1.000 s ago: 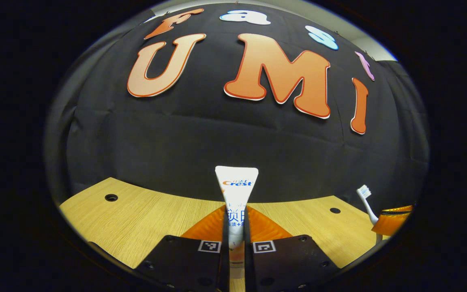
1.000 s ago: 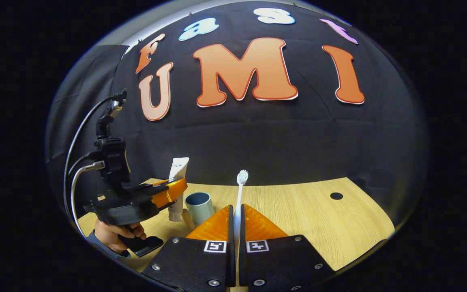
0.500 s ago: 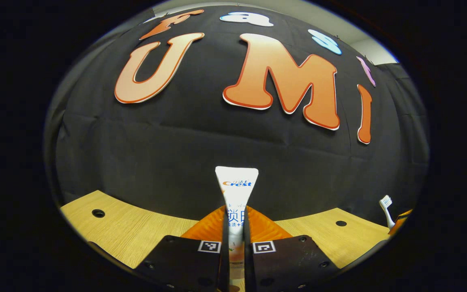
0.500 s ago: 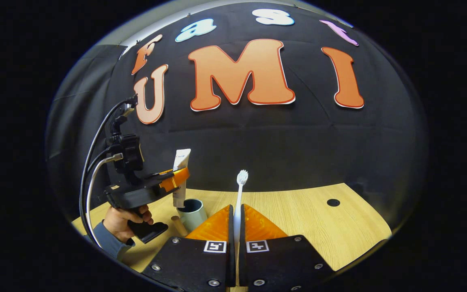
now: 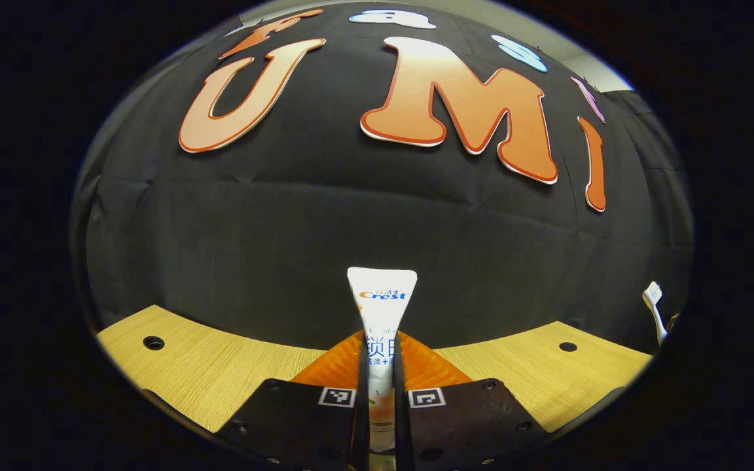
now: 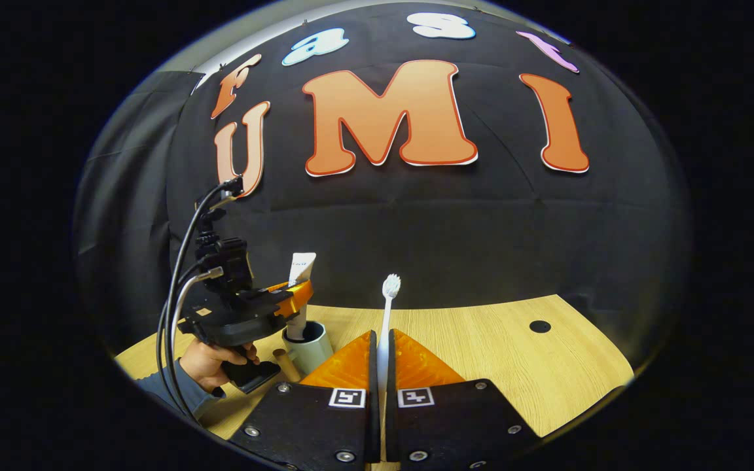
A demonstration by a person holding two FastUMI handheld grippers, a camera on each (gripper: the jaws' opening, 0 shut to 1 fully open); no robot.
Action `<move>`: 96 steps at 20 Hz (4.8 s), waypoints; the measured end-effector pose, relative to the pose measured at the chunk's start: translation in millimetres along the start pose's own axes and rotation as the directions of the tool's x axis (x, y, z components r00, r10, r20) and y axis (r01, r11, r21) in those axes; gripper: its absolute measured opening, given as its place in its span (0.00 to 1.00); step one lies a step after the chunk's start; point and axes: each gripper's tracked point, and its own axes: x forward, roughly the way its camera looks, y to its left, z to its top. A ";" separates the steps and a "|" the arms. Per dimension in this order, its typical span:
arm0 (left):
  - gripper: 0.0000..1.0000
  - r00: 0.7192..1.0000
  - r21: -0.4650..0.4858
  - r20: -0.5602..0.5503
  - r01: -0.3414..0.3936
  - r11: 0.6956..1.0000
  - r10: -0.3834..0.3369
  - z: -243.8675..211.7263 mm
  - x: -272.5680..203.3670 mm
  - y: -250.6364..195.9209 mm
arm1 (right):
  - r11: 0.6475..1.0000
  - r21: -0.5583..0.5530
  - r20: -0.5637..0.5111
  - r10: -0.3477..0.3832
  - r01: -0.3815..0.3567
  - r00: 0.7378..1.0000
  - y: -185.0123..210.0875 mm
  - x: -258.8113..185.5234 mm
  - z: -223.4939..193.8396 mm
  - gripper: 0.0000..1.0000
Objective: Put the toothbrush and toothpaste on the desktop into the cup, then pick up the cup and place it on the coaster on the desktop.
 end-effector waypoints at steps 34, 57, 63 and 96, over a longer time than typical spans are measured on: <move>0.97 0.988 0.017 -0.147 -0.046 0.999 0.048 -44.2 -156.0 64.4 | 0.969 -0.003 0.243 0.239 -0.246 0.940 108.9 57.6 68.0 0.03; 0.97 0.985 -0.008 -0.154 -0.080 0.997 0.077 -66.9 -223.9 77.8 | 0.934 0.008 0.369 0.330 -0.358 0.869 167.7 177.0 41.8 0.03; 0.98 0.983 -0.020 -0.166 -0.081 0.997 0.076 -71.4 -224.1 78.2 | 0.949 -0.049 0.380 0.305 -0.311 0.873 162.2 192.8 30.3 0.04; 0.97 0.984 0.015 -0.176 -0.032 0.999 0.034 -14.5 -184.6 15.6 | 0.971 -0.207 0.289 0.177 -0.119 0.941 47.4 30.2 62.4 0.95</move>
